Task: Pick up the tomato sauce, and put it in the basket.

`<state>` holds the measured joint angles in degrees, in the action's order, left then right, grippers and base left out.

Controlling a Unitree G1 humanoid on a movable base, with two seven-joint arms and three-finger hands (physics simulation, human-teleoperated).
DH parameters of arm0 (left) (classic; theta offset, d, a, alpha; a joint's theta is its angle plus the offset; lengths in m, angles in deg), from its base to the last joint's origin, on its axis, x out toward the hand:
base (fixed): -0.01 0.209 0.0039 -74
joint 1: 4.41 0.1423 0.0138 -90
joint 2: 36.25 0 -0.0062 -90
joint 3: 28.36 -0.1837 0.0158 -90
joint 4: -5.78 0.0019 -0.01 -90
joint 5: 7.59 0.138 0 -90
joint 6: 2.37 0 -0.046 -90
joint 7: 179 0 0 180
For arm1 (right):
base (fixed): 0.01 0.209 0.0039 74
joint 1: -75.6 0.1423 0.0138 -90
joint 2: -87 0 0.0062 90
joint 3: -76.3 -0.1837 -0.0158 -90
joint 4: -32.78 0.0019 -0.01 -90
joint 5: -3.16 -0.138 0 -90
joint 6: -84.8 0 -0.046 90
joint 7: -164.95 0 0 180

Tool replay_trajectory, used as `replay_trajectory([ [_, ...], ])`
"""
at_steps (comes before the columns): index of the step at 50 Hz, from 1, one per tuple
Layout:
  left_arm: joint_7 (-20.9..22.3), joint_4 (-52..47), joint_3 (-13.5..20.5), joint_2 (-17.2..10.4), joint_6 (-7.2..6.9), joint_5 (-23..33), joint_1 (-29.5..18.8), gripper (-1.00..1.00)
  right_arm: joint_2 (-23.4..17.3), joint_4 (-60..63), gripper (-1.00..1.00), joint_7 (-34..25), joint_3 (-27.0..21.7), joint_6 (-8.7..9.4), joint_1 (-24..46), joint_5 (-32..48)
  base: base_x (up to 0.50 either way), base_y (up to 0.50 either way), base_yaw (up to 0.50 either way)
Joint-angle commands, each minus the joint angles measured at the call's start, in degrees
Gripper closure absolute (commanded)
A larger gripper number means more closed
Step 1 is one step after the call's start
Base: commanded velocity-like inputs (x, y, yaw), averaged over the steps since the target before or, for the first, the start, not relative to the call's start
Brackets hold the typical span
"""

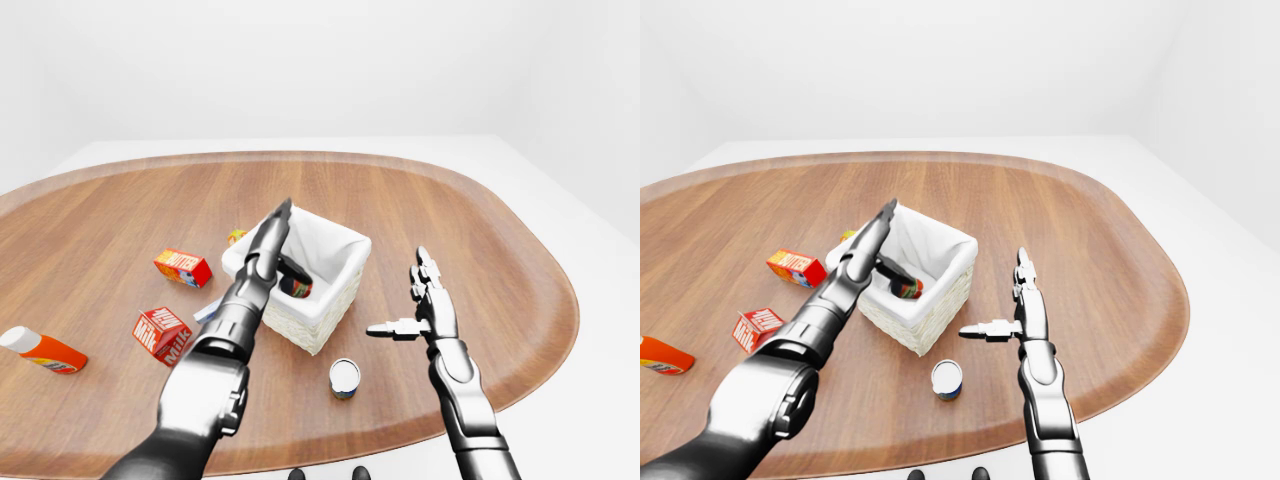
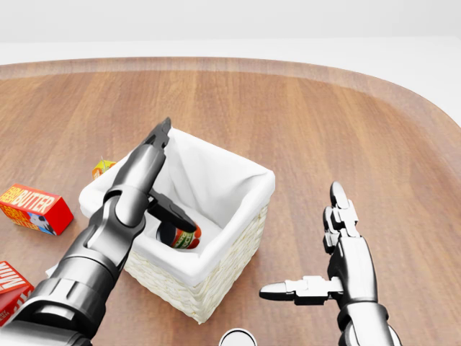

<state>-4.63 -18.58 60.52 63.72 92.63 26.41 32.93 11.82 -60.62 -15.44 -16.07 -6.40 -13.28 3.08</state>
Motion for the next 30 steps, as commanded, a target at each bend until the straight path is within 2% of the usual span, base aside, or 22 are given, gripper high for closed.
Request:
replay_trajectory([
  [1,1.36,-4.02,0.10,-0.03,0.00,-0.80,0.92,-1.00,0.00,-0.49,-1.00,0.08,0.03,-0.23,0.26,0.06,0.00,0.00,0.00],
  [10,2.88,-8.27,0.43,-0.49,0.00,-1.64,2.41,-1.00,0.04,-0.55,-1.00,0.15,0.12,-0.27,0.17,0.22,0.00,0.00,0.00],
  [16,5.89,-16.79,0.40,-0.35,0.00,-1.91,4.68,-1.00,0.08,-1.19,-1.00,0.18,0.27,-0.80,0.19,0.40,0.00,0.00,0.00],
  [19,6.86,-19.84,0.54,-0.21,-0.01,-2.18,5.52,-1.00,0.07,-0.69,-1.00,0.16,0.25,-0.43,0.03,0.39,0.00,0.00,0.00],
  [21,7.34,-21.45,0.64,-0.11,-0.61,-2.46,6.05,-1.00,0.03,-1.04,-1.00,0.19,0.14,-0.46,0.35,0.31,0.00,0.00,0.00],
  [22,8.07,-23.71,0.72,0.06,-1.74,-2.74,6.63,-1.00,0.04,-1.14,-1.00,0.18,0.17,-0.61,0.26,0.34,0.00,0.00,0.00],
  [25,9.45,-28.40,0.69,0.41,-3.79,-3.27,8.27,-1.00,0.08,-1.53,-1.00,0.29,0.27,-0.95,0.30,0.51,0.00,0.00,0.00],
  [28,11.45,-35.15,0.90,0.86,-6.60,-4.46,11.03,-1.00,0.01,-0.95,-1.00,0.25,0.14,-0.47,0.10,0.36,0.00,0.00,0.00],
  [30,12.04,-37.73,0.71,0.92,-7.55,-4.45,12.23,-1.00,0.02,-1.32,-1.00,0.27,0.11,-0.76,0.17,0.37,0.00,0.00,0.00],
])
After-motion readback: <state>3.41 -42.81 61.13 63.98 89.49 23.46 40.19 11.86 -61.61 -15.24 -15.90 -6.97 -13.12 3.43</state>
